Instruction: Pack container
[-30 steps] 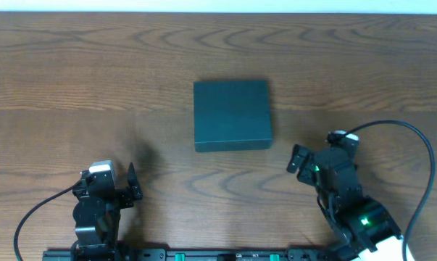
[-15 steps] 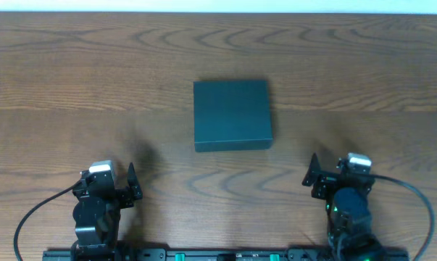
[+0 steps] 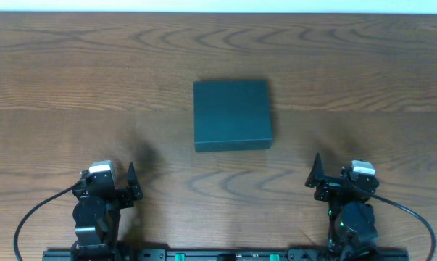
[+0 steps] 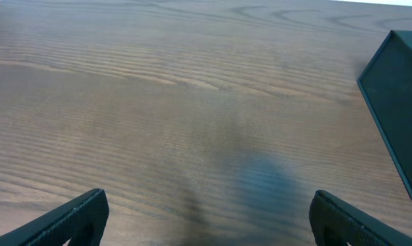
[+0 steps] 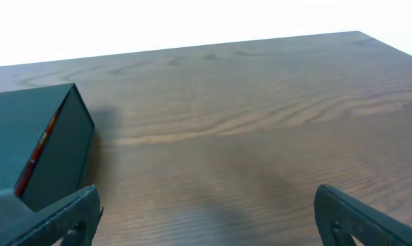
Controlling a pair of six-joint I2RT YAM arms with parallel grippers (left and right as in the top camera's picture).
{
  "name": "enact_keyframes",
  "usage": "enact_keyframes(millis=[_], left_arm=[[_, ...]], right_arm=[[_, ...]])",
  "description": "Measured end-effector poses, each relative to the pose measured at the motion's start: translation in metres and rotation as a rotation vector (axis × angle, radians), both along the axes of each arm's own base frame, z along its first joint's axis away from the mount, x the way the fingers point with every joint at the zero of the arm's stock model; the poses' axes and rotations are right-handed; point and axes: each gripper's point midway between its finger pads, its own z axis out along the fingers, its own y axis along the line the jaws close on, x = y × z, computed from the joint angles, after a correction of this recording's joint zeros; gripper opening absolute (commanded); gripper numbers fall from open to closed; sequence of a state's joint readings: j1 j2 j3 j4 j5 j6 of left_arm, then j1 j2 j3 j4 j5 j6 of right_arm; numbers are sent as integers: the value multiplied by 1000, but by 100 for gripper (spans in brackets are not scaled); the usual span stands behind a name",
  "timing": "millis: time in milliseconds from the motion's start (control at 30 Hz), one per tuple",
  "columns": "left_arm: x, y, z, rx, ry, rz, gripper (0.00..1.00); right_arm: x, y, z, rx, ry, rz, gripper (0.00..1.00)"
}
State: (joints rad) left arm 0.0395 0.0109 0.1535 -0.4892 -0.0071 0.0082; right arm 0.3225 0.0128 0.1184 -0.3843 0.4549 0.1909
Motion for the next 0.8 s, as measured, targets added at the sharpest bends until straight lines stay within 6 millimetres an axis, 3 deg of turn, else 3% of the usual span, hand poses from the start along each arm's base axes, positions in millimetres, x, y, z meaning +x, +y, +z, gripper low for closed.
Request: enact_keyframes(millis=[800], left_arm=[[0,0,0,0,0,0,95]], right_arm=[[0,0,0,-9,1,2,99]])
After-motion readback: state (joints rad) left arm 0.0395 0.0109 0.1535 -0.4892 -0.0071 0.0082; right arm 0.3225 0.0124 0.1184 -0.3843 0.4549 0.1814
